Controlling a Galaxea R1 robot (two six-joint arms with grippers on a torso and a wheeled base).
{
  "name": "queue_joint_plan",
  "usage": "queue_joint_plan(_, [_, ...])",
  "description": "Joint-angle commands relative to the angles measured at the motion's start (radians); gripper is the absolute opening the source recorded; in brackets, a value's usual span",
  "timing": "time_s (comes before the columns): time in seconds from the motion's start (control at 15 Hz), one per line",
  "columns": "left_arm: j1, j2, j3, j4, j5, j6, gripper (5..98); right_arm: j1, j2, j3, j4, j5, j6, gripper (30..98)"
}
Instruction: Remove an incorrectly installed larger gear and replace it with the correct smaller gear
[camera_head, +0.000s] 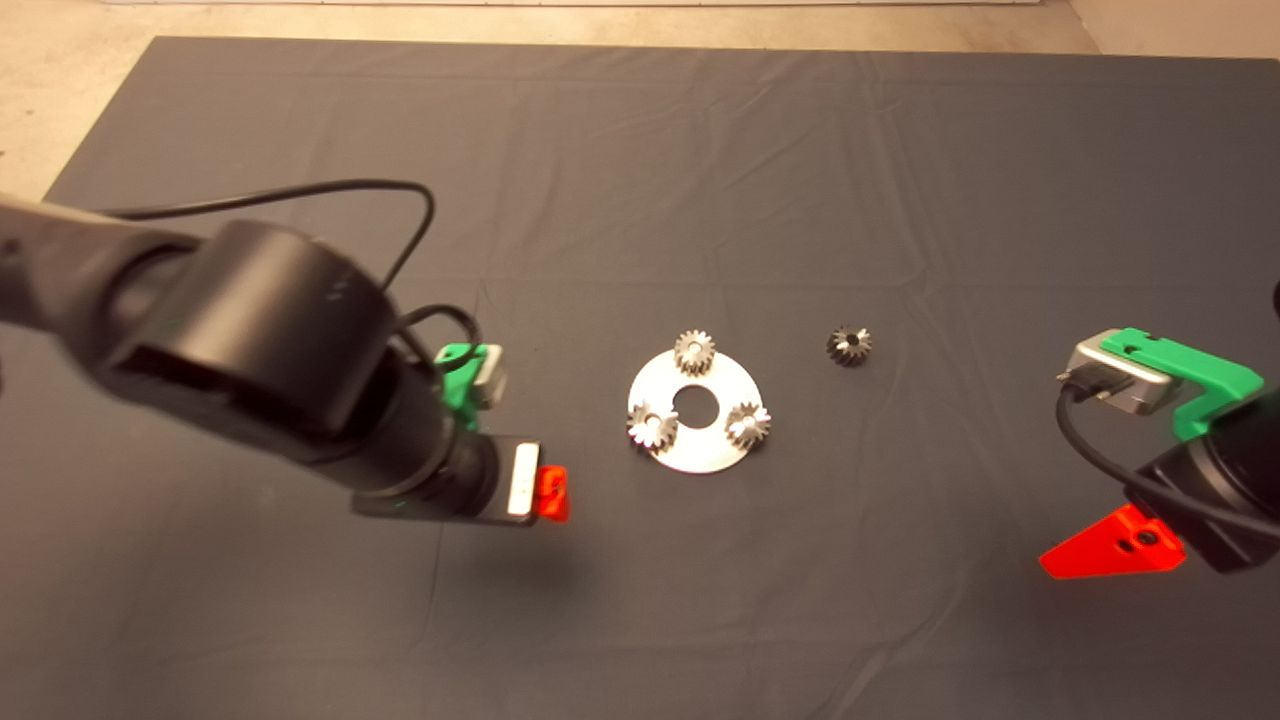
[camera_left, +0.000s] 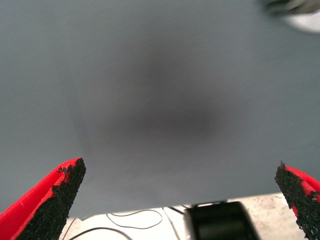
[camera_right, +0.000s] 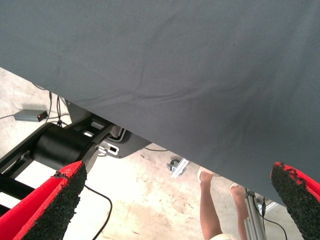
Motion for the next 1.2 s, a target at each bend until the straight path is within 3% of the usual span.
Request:
queue_joint_plan(0.0, [0.015, 0.123, -0.154, 0.032, 0.131, 0.019, 98.2, 0.020, -0.002, 0.001, 0.030, 0.006, -0.004, 97.7])
queue_joint_plan(0.13, [0.017, 0.203, -0.228, 0.048, 0.131, 0.033, 98.2, 0.020, 0.001, 0.004, 0.030, 0.012, -0.002, 97.7])
queue_joint_plan(0.27, [0.017, 0.288, -0.308, 0.092, 0.131, 0.083, 98.2, 0.022, 0.004, 0.003, 0.030, 0.014, -0.002, 97.7])
queue_joint_plan(0.47, [0.023, 0.352, -0.399, 0.096, 0.131, 0.139, 98.2, 0.020, 0.003, 0.003, 0.030, 0.012, -0.002, 97.7])
queue_joint_plan(0.6, [0.023, 0.359, -0.438, 0.094, 0.131, 0.191, 98.2, 0.022, 0.004, 0.003, 0.030, 0.012, -0.001, 97.7])
queue_joint_plan(0.8, [0.028, 0.359, -0.466, 0.095, 0.131, 0.223, 98.2, 0.022, 0.004, 0.003, 0.030, 0.012, -0.002, 97.7])
queue_joint_plan(0.93, [0.062, 0.361, -0.504, 0.094, 0.131, 0.274, 98.2, 0.020, 0.003, 0.003, 0.030, 0.010, -0.002, 97.7])
queue_joint_plan(1.13, [0.075, 0.361, -0.521, 0.095, 0.131, 0.310, 98.2, 0.020, 0.003, 0.003, 0.030, 0.009, -0.001, 97.7])
